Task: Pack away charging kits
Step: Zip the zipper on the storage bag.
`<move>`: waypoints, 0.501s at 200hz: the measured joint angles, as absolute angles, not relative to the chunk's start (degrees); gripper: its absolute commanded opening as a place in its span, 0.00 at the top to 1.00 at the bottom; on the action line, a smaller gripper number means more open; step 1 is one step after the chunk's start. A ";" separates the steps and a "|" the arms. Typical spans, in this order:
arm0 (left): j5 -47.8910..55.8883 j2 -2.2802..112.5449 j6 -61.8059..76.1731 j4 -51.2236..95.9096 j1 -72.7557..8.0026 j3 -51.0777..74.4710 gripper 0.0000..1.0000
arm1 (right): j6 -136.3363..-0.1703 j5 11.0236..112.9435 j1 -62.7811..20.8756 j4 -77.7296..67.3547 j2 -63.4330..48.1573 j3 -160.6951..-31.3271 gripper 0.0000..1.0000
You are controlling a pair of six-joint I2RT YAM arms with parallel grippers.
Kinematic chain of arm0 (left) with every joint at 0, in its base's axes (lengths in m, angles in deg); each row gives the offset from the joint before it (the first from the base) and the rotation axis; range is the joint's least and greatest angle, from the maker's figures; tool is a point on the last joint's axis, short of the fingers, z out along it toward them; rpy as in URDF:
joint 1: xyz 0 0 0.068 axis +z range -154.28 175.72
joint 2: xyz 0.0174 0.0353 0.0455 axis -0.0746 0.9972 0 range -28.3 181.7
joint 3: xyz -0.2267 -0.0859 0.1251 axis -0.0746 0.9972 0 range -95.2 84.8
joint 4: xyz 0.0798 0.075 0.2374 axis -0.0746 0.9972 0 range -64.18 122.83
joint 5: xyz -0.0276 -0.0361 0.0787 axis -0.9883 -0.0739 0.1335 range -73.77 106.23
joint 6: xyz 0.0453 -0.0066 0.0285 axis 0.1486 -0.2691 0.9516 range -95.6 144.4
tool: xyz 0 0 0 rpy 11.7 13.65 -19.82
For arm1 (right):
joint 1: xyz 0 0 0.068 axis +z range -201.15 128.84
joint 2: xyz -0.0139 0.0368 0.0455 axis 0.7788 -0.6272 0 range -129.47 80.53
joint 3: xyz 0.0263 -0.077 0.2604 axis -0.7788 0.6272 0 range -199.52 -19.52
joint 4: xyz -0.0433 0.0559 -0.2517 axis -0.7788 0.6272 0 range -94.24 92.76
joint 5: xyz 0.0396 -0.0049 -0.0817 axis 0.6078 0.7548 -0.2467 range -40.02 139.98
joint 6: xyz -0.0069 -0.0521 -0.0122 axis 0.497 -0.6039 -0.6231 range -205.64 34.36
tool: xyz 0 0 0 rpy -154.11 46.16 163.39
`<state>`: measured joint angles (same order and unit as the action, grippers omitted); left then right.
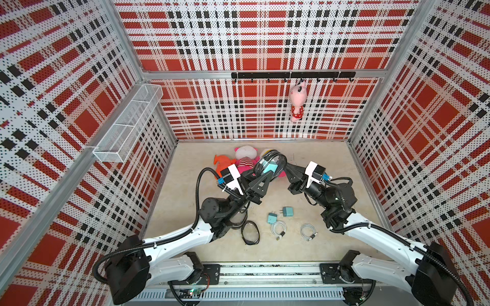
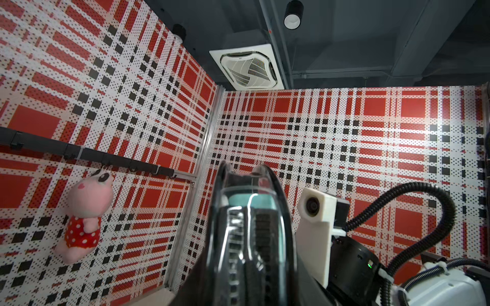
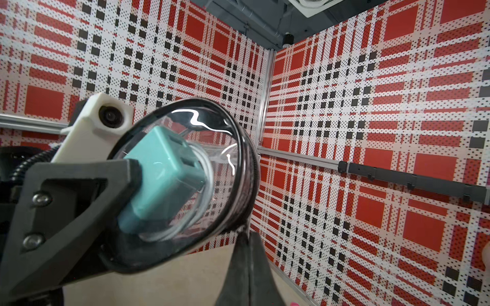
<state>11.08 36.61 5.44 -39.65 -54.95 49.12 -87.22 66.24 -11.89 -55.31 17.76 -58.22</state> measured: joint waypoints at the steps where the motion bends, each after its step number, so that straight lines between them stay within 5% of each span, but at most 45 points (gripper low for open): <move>1: 11.06 36.48 5.36 -39.21 -54.91 49.12 1.00 | -87.35 66.24 -11.91 -55.20 17.76 -58.24 1.00; 100: 11.26 27.54 3.83 -16.39 -55.04 49.12 1.00 | -102.26 66.98 -14.16 -49.86 17.79 -58.24 1.00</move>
<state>11.26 27.54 3.83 -16.39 -55.04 49.12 -102.26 66.98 -14.16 -49.86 17.79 -58.24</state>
